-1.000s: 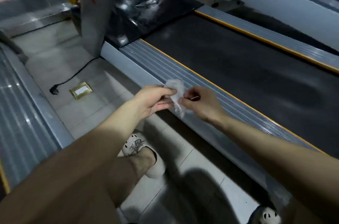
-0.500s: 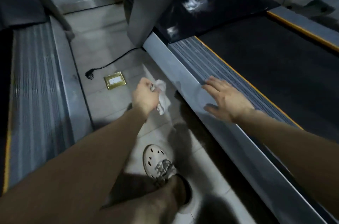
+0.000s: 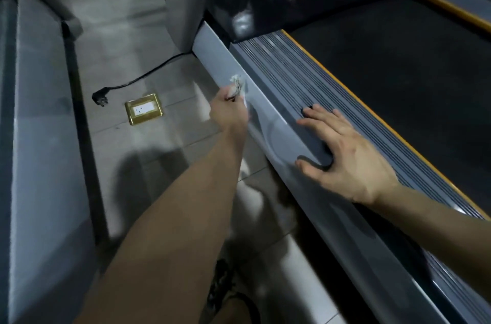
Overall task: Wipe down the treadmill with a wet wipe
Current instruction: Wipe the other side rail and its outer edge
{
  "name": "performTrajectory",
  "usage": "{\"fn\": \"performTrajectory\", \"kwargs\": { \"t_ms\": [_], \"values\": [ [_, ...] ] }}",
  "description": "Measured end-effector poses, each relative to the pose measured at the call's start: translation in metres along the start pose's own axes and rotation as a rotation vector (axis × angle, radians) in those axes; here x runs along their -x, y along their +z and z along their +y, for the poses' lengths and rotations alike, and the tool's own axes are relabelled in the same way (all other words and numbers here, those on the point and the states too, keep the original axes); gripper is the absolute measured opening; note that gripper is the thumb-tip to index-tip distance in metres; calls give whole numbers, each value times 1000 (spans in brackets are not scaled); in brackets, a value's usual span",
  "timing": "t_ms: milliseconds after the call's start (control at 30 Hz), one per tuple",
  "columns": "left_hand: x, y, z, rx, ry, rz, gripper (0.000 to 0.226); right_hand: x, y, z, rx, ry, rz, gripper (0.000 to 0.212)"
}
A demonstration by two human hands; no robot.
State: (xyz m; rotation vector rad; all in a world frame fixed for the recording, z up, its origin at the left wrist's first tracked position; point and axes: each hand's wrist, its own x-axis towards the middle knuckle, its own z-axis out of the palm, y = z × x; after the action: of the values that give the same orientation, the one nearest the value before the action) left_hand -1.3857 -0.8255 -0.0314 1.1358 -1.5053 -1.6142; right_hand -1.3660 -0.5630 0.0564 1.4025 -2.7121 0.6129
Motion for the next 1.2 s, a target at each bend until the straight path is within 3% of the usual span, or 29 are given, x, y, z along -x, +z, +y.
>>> {"fn": "performTrajectory", "kwargs": {
  "t_ms": [133, 267, 333, 433, 500, 667, 767, 833, 933, 1033, 1100, 1200],
  "values": [
    [95, -8, -21, 21, 167, -13, 15, 0, 1, -3, -14, -4, 13, 75],
    [191, -28, -52, -127, 414, -151, 44, 0, -3, -6, -27, 11, -3, 66],
    [165, -19, -40, -118, 346, -249, 53, 1, -5, -6, -53, 22, -5, 62],
    [75, -11, -1, -263, 148, -239, 51, 1, -4, -5, -84, 23, -17, 58],
    [51, -9, 19, -235, 107, -248, 51, 0, -5, -5, -93, 29, -28, 55],
    [196, -19, -2, 53, 145, -246, 55, 1, -6, -9, -94, 31, -37, 53],
    [290, -36, -29, 94, 262, -383, 56, 1, -8, -10, -98, 36, -34, 52],
    [272, -30, -34, 126, 289, -368, 56, 1, -9, -11, -94, 36, -40, 53],
    [157, -7, -22, 2, 159, -237, 71, 0, -9, -11, -95, 37, -51, 54],
    [68, 1, -13, -61, 95, -266, 80, -2, -10, -10, -91, 51, -59, 53],
    [77, 1, -18, -15, 149, -288, 73, -1, -10, -10, -79, 52, -53, 53],
    [165, -4, -43, 57, 270, -294, 64, -1, -9, -12, -65, 49, -50, 52]
  ]
}}
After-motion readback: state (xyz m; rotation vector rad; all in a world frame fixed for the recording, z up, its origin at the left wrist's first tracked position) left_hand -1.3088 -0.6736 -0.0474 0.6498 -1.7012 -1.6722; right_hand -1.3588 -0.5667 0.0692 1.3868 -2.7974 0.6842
